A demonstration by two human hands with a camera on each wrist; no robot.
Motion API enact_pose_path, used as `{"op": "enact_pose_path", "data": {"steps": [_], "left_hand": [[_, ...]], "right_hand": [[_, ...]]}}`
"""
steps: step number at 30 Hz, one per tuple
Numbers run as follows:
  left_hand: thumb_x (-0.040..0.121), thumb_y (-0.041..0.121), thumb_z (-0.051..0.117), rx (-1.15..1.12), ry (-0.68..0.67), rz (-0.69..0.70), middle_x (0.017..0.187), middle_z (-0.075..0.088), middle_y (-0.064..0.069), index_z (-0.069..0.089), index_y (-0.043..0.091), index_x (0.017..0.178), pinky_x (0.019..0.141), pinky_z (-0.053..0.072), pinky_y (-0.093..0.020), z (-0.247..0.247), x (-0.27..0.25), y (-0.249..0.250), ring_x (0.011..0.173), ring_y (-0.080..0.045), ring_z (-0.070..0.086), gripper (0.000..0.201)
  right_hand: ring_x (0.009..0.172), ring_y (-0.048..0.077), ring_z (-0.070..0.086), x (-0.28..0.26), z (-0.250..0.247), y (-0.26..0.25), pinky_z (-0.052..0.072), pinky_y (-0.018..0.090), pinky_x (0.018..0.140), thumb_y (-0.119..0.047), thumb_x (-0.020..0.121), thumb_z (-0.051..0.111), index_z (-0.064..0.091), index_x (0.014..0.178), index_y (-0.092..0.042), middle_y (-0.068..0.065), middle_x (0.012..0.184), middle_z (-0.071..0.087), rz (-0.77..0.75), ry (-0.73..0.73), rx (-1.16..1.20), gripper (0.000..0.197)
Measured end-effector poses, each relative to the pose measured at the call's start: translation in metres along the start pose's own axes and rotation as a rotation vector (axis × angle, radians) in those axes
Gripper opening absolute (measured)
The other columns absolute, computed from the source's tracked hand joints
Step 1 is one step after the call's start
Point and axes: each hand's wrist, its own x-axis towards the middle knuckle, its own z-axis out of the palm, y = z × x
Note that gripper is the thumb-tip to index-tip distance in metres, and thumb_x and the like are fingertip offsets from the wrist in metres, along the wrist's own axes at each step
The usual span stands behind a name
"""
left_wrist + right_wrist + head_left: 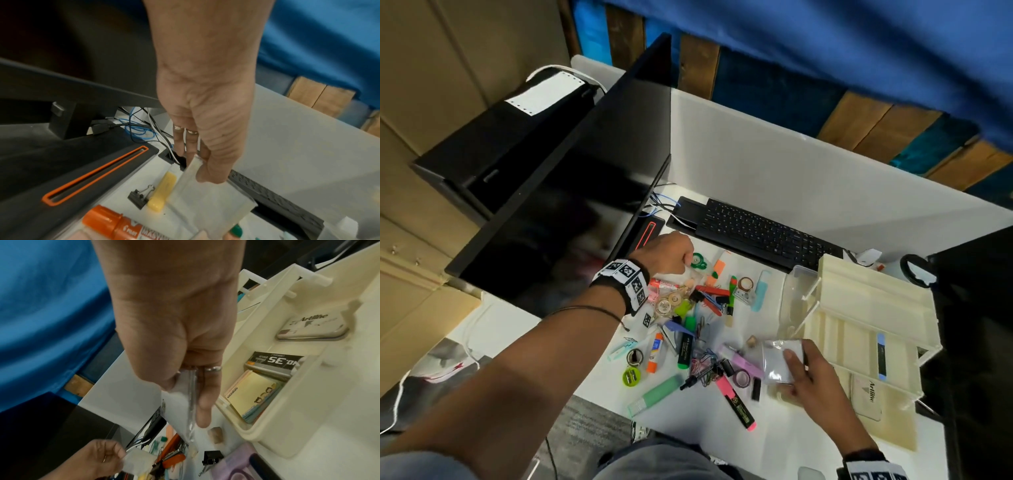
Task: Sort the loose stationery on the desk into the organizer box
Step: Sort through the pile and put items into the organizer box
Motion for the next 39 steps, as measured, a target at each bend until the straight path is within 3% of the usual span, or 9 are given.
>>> {"op": "enact_pose_path", "data": {"steps": [2,5,9,14,21,27,31,35,39], "left_hand": [[0.081,0.002,0.074,-0.011,0.024,0.020,0.094,0.072,0.010,0.079,0.020,0.090,0.080,0.056,-0.029,-0.003,-0.005,0.003,0.088,-0.012,0.068,0.021],[0.080,0.006,0.077,-0.051,0.078,0.034,0.092,0.075,0.011,0.079,0.024,0.088,0.085,0.060,-0.035,-0.006,-0.015,0.006,0.089,-0.009,0.070,0.020],[0.079,0.009,0.078,-0.178,0.249,0.136,0.086,0.072,0.019,0.074,0.033,0.084,0.080,0.060,-0.036,-0.006,-0.040,0.040,0.084,0.001,0.067,0.025],[0.082,0.005,0.075,-0.242,0.441,0.520,0.094,0.069,0.011,0.077,0.022,0.093,0.080,0.055,-0.024,0.030,-0.080,0.143,0.088,-0.008,0.064,0.020],[0.103,0.013,0.057,0.016,0.286,1.014,0.102,0.068,0.000,0.073,0.018,0.101,0.090,0.053,-0.032,0.132,-0.092,0.219,0.096,-0.019,0.064,0.017],[0.090,0.016,0.045,0.071,0.052,0.982,0.106,0.071,-0.005,0.076,0.013,0.103,0.075,0.052,-0.027,0.158,-0.099,0.231,0.095,-0.021,0.066,0.034],[0.098,0.018,0.047,0.093,-0.025,0.845,0.126,0.066,-0.003,0.073,0.015,0.116,0.096,0.052,-0.034,0.174,-0.096,0.227,0.115,-0.020,0.061,0.032],[0.094,0.016,0.060,0.102,-0.004,0.662,0.134,0.058,0.002,0.064,0.023,0.131,0.101,0.050,-0.037,0.181,-0.098,0.223,0.122,-0.018,0.057,0.038],[0.090,0.012,0.064,0.090,0.004,0.576,0.135,0.058,0.002,0.061,0.026,0.134,0.097,0.052,-0.035,0.180,-0.109,0.219,0.119,-0.018,0.057,0.047]], "right_hand": [[0.069,0.030,0.076,-0.005,-0.004,-0.002,0.062,0.044,0.062,-0.039,0.103,0.057,0.061,0.111,-0.028,0.003,0.089,0.074,0.065,0.043,0.158,0.013],[0.084,0.039,0.077,-0.012,-0.017,0.010,0.063,0.059,0.078,-0.038,0.101,0.063,0.064,0.112,-0.022,0.014,0.104,0.074,0.116,0.088,0.314,0.019],[0.074,0.029,0.068,-0.018,-0.041,0.041,0.058,0.050,0.078,-0.076,0.069,0.077,0.059,0.104,-0.010,0.013,0.088,0.056,0.162,0.177,0.372,0.077],[0.082,0.036,0.072,-0.031,-0.056,0.050,0.060,0.039,0.070,-0.011,0.104,0.058,0.071,0.119,-0.002,0.028,0.108,0.075,0.181,0.060,0.655,0.022],[0.084,0.032,0.069,-0.035,-0.059,0.063,0.055,0.038,0.069,-0.016,0.107,0.050,0.071,0.121,0.000,0.030,0.111,0.072,0.224,-0.079,0.795,0.030],[0.103,0.031,0.073,-0.038,-0.065,0.090,0.056,0.047,0.088,-0.026,0.109,0.051,0.073,0.126,-0.012,0.013,0.117,0.077,0.159,-0.158,0.725,0.031],[0.067,0.017,0.060,-0.021,-0.063,0.114,0.048,0.036,0.060,-0.015,0.104,0.059,0.075,0.105,-0.013,0.006,0.082,0.072,0.175,-0.066,0.389,0.016],[0.070,0.017,0.061,0.004,-0.055,0.115,0.046,0.030,0.064,-0.021,0.103,0.060,0.071,0.092,-0.016,-0.002,0.076,0.069,0.138,0.010,0.319,0.016],[0.071,0.025,0.060,0.025,-0.035,0.112,0.041,0.034,0.064,-0.030,0.100,0.062,0.058,0.078,-0.010,0.008,0.076,0.062,0.168,0.052,0.057,0.029]]}}
